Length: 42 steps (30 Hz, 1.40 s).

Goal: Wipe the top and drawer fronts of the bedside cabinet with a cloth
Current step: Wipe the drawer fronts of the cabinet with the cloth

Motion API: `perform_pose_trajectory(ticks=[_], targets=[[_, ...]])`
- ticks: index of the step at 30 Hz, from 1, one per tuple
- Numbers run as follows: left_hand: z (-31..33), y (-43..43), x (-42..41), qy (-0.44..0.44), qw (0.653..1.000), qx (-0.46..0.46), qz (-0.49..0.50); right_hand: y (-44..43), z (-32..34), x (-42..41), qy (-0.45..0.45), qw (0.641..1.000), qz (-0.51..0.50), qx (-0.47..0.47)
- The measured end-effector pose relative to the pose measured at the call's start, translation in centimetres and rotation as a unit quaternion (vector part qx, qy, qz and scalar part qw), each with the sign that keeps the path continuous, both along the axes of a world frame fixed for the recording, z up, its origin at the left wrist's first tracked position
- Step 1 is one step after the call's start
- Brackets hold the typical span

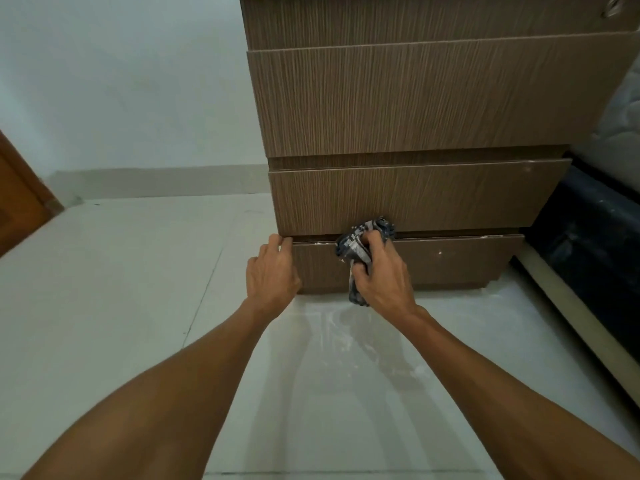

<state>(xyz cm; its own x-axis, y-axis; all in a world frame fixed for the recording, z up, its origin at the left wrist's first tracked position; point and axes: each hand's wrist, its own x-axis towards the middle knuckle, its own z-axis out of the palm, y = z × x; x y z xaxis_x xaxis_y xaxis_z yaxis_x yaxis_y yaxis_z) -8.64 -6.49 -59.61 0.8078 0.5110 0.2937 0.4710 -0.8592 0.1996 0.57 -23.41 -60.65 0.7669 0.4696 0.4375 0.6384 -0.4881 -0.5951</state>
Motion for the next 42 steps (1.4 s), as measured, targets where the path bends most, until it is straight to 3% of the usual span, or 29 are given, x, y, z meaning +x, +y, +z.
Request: perform_pose_trajectory(ticks=[12,17,24,33,42], targets=[[0.5,-0.1,-0.8,-0.002,1.000,0.015,-0.004,1.6,2.1,-1.7,-0.052,0.998,-0.032,-0.026],[0.2,-0.7,-1.7,-0.002,1.000,0.028,0.001,2.9,2.4,-2.8,-0.100,0.991,0.001,-0.089],[0.6,-1.3,-1.9,0.014,0.999,0.033,0.002,4.5,-0.9,-2.5,-0.214,0.955,0.029,-0.205],[0.0,-3.4,-0.9,0.040,0.992,0.116,-0.044,-0.8,-1.8,0.8,-0.259,0.934,-0.005,-0.247],[-0.7,-4.8,0.0,0.035,0.994,0.098,-0.025,-10.4,-1.7,5.7,-0.219,0.929,-0.077,-0.289]])
